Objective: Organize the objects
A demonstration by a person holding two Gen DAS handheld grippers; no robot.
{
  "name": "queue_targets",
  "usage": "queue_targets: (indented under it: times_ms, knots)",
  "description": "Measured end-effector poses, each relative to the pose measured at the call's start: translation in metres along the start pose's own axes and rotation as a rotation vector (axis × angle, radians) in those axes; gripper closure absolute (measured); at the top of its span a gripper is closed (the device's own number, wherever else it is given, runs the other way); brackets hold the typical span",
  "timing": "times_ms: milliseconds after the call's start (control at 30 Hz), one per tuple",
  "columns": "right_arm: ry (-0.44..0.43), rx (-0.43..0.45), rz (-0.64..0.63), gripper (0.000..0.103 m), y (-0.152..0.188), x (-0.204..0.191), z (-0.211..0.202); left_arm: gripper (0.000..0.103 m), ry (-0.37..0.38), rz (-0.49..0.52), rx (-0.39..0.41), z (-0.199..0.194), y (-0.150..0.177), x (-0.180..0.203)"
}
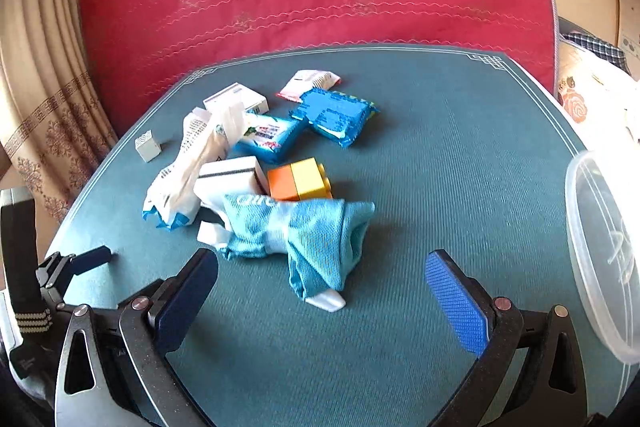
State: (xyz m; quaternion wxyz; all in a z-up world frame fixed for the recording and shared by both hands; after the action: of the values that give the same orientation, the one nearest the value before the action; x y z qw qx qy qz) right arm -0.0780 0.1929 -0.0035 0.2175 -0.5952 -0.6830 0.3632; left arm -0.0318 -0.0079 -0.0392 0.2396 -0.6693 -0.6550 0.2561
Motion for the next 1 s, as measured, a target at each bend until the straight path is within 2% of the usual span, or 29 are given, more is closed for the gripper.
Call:
queue_targets:
  times_ms: [233,333,467,633,800,900,1000]
  knots:
    - [-0.081,0.017,-0.004,0.000,-0.027,-0.004,0.021,0.000,0.000,0.000,0.000,0.000,0.000,0.000]
    - [-0.143,-0.001,0.003,0.000,-0.031,-0.005,0.032,0.000,0.001,0.000,0.000,0.000,0.000,0.000]
    - [-0.240,-0.064,0.047,0.000,-0.021,-0.001,0.043,0.000,0.001,0.001,0.000,0.000,0.000,0.000]
    - [-0.276,-0.116,0.050,0.000,0.001,-0.002,0.032,0.000,0.001,0.001,0.000,0.000,0.000,0.000]
    - [-0.311,-0.148,0.012,0.010,0.022,-0.012,0.011,0.000,0.001,0.001,0.000,0.000,0.000,0.000]
    - [-0.272,-0.133,-0.063,0.018,0.023,-0.020,0.003,0.000,0.001,0.001,0.000,0.000,0.000,-0.001]
    - [-0.138,-0.068,-0.133,0.018,0.013,-0.017,-0.002,0.000,0.001,0.002,0.000,0.000,0.000,0.000]
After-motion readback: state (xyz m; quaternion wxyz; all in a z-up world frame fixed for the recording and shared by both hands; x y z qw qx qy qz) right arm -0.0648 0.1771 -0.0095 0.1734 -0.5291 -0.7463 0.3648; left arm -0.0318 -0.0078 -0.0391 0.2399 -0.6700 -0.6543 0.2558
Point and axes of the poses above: each gripper's, at about its wrist camera, not at the fingertips, and z roughly the way its jaws point, x to its right, y to its underside, the point moved 5 cm from there along z, roughly the way its jaws point, and after that the axes turned 2 degrees about x, right-handed, at the moved point
